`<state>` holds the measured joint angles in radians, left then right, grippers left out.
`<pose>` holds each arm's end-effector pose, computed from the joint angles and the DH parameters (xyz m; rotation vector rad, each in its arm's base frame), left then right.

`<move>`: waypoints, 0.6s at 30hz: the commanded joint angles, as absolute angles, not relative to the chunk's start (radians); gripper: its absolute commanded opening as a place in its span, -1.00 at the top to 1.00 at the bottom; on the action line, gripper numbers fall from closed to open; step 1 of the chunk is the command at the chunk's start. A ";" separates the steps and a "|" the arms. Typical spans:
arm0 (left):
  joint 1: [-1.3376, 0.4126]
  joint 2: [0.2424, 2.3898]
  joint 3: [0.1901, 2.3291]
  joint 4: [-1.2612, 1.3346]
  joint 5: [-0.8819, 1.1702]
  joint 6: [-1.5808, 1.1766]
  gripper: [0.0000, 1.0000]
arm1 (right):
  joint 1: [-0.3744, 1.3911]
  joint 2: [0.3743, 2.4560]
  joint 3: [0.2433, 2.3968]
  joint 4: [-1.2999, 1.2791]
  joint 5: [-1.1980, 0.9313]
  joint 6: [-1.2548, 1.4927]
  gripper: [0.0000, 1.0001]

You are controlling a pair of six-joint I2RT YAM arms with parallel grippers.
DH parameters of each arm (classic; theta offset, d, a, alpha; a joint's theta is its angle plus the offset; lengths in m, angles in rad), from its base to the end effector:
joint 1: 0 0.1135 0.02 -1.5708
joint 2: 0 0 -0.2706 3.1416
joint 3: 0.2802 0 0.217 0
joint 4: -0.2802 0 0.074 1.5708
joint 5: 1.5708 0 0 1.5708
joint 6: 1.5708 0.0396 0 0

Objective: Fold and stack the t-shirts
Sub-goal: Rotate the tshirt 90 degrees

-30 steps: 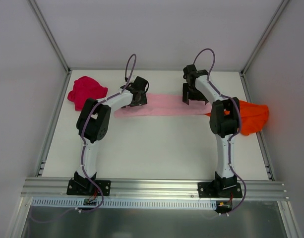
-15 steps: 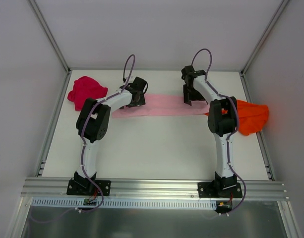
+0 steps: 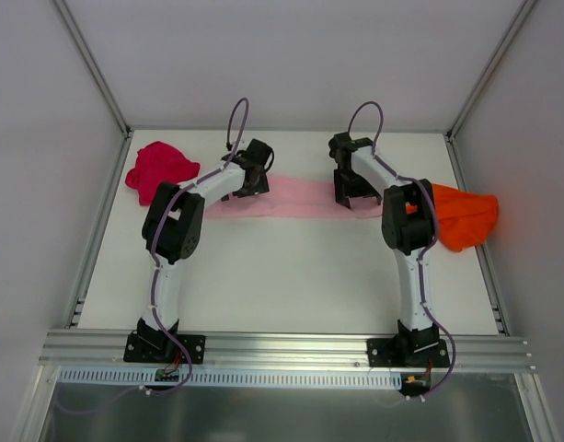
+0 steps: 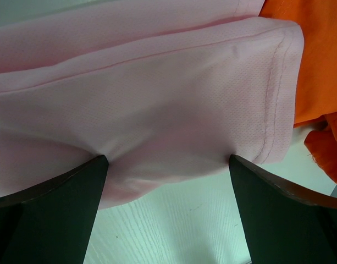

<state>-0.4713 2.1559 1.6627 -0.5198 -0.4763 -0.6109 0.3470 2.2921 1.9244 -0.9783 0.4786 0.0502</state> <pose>0.3997 -0.1833 0.2006 -0.3372 2.4068 0.1469 0.4192 0.1322 0.1913 -0.3339 2.7492 -0.6005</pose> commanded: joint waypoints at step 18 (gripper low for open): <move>-0.419 2.299 1.833 -0.608 -0.341 -0.604 -0.97 | 0.437 2.132 1.703 -0.988 0.497 0.160 -0.99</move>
